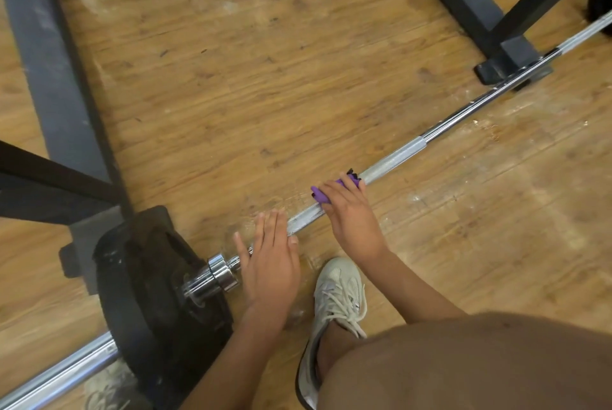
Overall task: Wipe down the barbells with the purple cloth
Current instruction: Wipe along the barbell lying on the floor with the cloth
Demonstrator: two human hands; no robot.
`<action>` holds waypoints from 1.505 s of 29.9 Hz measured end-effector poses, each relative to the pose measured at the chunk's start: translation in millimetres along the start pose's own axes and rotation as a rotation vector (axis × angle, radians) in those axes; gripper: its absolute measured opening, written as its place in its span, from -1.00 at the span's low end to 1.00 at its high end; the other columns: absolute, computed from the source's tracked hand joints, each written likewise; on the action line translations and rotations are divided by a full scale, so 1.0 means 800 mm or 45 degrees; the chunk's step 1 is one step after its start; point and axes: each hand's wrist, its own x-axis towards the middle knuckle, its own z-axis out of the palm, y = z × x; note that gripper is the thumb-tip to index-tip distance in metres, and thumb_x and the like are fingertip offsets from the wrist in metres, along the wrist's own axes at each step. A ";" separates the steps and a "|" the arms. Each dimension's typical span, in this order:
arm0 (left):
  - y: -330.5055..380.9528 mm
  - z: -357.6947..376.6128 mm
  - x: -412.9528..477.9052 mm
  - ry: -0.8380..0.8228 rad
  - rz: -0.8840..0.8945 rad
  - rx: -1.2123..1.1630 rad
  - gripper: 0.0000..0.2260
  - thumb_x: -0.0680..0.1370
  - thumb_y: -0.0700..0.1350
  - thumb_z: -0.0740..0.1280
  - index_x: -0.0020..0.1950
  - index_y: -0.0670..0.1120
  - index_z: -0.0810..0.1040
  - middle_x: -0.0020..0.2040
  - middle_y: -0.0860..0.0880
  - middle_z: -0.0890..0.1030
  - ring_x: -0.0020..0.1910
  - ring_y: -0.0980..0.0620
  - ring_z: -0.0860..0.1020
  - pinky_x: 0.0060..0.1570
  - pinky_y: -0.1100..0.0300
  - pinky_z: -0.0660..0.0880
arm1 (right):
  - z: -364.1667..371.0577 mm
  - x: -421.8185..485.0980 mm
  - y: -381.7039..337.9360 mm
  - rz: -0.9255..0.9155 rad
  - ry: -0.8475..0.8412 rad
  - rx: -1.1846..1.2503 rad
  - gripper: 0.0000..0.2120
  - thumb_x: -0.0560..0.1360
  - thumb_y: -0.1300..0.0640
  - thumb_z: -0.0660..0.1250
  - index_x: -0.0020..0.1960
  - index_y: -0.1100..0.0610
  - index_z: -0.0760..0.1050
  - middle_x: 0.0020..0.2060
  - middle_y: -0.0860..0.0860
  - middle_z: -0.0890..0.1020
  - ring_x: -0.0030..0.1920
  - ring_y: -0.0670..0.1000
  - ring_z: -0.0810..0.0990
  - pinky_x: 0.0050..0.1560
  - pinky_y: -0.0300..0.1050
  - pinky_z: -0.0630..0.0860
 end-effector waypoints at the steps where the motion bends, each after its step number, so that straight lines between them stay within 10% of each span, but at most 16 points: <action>1: 0.002 0.000 0.001 -0.012 -0.027 0.001 -0.49 0.70 0.08 -0.24 0.66 0.03 -0.02 0.65 0.12 -0.01 0.61 0.13 -0.19 0.52 -0.14 -0.35 | 0.004 -0.006 -0.004 0.008 -0.001 0.014 -0.58 0.68 -0.01 0.07 0.41 0.12 0.50 0.34 -0.02 0.56 0.55 0.13 0.25 0.57 0.02 -0.08; 21: 0.010 0.022 -0.029 0.031 0.031 0.011 -0.50 0.69 -0.17 0.12 0.64 0.01 0.12 0.65 0.07 0.03 0.61 0.05 -0.20 0.53 -0.20 -0.26 | -0.014 -0.030 0.004 -0.013 -0.004 0.012 -0.69 0.68 0.15 0.23 0.39 0.14 0.51 0.33 0.02 0.58 0.52 0.16 0.31 0.56 -0.06 -0.12; 30: 0.012 0.042 -0.050 0.100 0.094 0.052 -0.33 0.47 -0.23 0.37 0.57 -0.07 0.27 0.60 -0.02 0.27 0.61 -0.03 0.11 0.52 -0.22 -0.07 | -0.019 -0.050 0.013 -0.086 -0.064 0.050 -0.69 0.67 0.12 0.20 0.38 0.12 0.51 0.30 0.02 0.59 0.48 0.15 0.36 0.59 0.11 0.04; 38: 0.014 0.062 -0.075 0.118 0.134 0.062 -0.41 0.57 -0.03 0.06 0.62 -0.05 0.12 0.64 -0.02 0.15 0.62 -0.05 0.10 0.51 -0.24 0.03 | -0.002 -0.084 0.006 -0.122 -0.059 0.035 -0.70 0.63 0.20 0.32 0.35 0.11 0.53 0.28 -0.02 0.59 0.46 0.15 0.36 0.58 0.02 -0.01; 45: 0.012 0.079 -0.088 0.161 0.173 0.091 -0.35 0.57 -0.04 0.21 0.64 -0.05 0.10 0.65 0.01 0.10 0.62 -0.01 0.10 0.51 -0.19 0.09 | -0.014 -0.090 0.019 0.061 0.006 0.060 -0.69 0.65 0.19 0.26 0.38 0.12 0.52 0.31 -0.01 0.58 0.52 0.13 0.29 0.59 -0.08 -0.14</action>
